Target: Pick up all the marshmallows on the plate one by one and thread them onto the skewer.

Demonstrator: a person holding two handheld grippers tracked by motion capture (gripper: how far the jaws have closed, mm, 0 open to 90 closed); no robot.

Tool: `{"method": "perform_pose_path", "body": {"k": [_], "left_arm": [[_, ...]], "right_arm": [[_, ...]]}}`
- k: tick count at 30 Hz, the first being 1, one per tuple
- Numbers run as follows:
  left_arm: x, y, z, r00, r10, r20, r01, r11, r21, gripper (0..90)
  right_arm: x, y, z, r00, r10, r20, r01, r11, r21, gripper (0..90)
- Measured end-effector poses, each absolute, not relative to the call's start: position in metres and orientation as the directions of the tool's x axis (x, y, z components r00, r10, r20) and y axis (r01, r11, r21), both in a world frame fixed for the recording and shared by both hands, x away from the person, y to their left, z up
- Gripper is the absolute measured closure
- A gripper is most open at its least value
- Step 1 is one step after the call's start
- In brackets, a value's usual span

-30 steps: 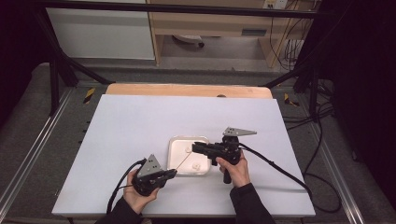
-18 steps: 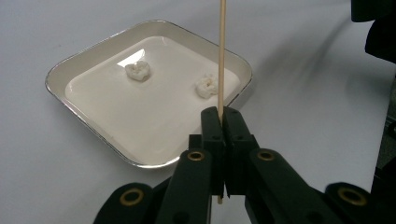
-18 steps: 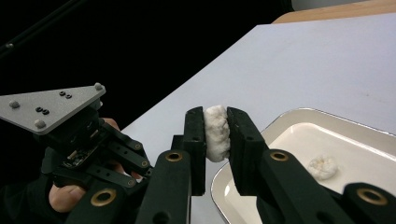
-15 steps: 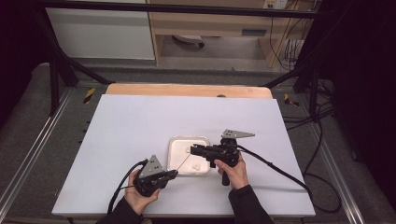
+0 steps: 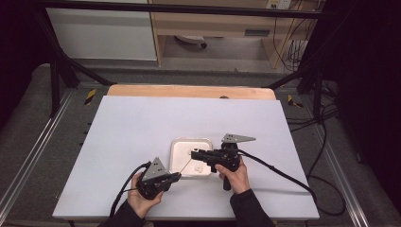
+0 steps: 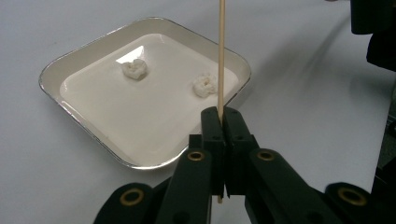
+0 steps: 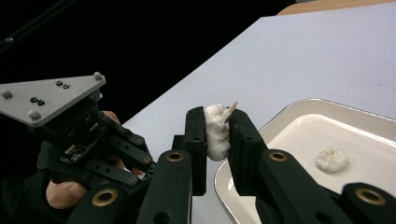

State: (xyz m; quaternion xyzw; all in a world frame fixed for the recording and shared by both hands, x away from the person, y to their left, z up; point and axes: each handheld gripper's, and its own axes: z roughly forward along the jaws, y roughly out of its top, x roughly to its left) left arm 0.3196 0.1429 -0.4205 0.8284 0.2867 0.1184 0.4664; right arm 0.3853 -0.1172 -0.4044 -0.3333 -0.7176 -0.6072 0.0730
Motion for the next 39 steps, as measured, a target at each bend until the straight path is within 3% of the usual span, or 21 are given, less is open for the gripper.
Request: {"method": "perform_pose_path", "body": {"k": [22,27,33,39], "left_arm": [[0.324,0.129,-0.425,0.78,0.621,-0.078,0.388,-0.382,0.839,88.7],[0.325,0.134,-0.425,0.775,0.624,-0.096,0.401,-0.369,0.839,88.7],[0.327,0.144,-0.424,0.769,0.63,-0.103,0.412,-0.365,0.835,88.7],[0.33,0.153,-0.423,0.764,0.635,-0.112,0.427,-0.368,0.826,88.7]], "right_arm": [[0.376,-0.1,-0.431,-0.76,0.393,0.518,0.596,0.103,0.797,74.2],[0.375,-0.106,-0.42,-0.767,0.422,0.484,0.568,0.093,0.818,50.0],[0.376,-0.117,-0.41,-0.767,0.522,0.373,0.51,0.145,0.848,23.2],[0.381,-0.118,-0.418,-0.771,0.578,0.267,0.482,0.257,0.838,14.9]]}}
